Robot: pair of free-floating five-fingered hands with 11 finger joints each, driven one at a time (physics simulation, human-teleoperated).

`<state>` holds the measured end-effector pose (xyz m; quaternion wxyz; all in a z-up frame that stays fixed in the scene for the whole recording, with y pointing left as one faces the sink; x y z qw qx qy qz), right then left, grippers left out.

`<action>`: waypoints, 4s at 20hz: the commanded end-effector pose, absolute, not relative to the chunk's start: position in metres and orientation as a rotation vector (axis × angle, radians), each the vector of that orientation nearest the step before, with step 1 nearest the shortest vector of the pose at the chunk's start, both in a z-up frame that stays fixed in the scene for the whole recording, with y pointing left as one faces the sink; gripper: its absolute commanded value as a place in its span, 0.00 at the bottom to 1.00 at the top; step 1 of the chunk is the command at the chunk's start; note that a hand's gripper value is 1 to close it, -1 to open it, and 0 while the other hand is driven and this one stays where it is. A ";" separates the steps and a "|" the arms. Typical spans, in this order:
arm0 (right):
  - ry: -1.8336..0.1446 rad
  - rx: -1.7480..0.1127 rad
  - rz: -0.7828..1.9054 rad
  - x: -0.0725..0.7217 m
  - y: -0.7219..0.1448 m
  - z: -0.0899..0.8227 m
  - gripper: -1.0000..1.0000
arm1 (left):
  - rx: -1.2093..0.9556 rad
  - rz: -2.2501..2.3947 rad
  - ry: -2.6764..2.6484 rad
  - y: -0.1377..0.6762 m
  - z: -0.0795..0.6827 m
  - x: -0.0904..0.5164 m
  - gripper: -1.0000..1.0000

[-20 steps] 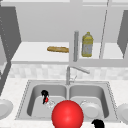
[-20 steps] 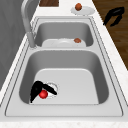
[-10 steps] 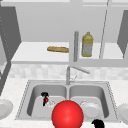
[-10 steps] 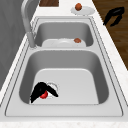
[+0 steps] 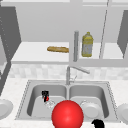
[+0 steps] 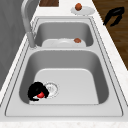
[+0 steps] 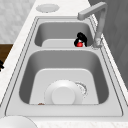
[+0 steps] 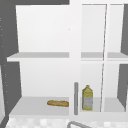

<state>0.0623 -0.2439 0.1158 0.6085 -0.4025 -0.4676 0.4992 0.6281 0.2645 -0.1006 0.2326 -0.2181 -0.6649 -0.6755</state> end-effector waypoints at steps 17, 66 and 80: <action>-1.080 -0.930 1.153 0.062 -0.244 0.116 0.50 | -0.545 -1.891 -1.883 0.274 -0.077 0.610 1.00; -1.080 -0.930 1.153 0.062 -0.244 0.116 0.50 | -0.615 -1.892 -1.742 0.247 -0.098 0.623 0.00; -1.080 -0.930 1.153 0.062 -0.244 0.116 0.50 | -0.538 -2.051 -1.694 0.241 -0.117 0.618 1.00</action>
